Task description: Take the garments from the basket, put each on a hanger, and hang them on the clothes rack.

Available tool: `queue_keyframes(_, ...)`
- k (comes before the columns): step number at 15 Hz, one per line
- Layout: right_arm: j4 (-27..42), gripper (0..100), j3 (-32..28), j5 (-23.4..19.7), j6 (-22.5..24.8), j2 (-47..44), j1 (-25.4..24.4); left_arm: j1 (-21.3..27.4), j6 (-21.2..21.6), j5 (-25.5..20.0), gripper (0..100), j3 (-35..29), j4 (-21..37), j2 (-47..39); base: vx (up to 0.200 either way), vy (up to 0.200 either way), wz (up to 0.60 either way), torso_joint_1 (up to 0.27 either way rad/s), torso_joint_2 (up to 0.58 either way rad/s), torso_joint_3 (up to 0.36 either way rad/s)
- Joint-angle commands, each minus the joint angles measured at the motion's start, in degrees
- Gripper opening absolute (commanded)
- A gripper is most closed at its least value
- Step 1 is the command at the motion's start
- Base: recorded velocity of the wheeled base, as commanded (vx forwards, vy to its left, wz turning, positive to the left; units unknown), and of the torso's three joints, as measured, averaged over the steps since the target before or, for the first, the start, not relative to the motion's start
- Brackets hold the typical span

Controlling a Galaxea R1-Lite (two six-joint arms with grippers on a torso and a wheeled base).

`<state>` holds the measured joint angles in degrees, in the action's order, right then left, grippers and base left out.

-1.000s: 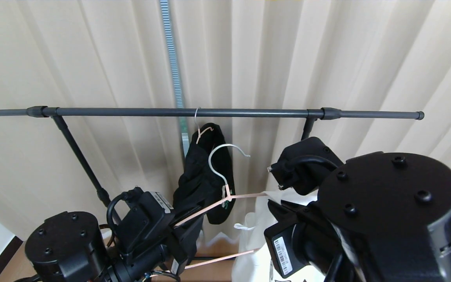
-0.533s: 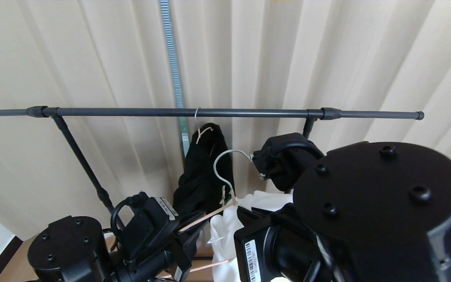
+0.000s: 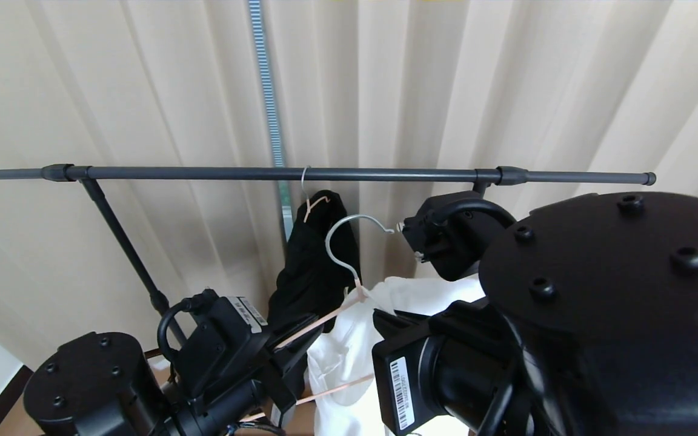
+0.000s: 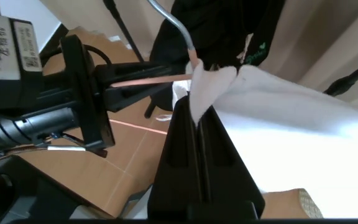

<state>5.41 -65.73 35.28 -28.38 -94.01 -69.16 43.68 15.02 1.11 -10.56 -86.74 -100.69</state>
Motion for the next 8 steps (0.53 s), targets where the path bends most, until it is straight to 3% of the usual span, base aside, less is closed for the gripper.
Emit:
queue_keyframes(1,0.0,0,0.2,0.1,0.1,0.8,1.0,-0.1,0.1,-0.1,0,0.4,-0.5,0.0,0.000,0.000,0.00,0.000,0.00,0.000)
queue_keyframes(8,-0.1,0,0.6,0.4,0.6,0.6,1.9,0.1,0.3,-0.1,0,0.5,-1.2,0.2,0.000,0.000,0.00,0.000,0.00,0.000)
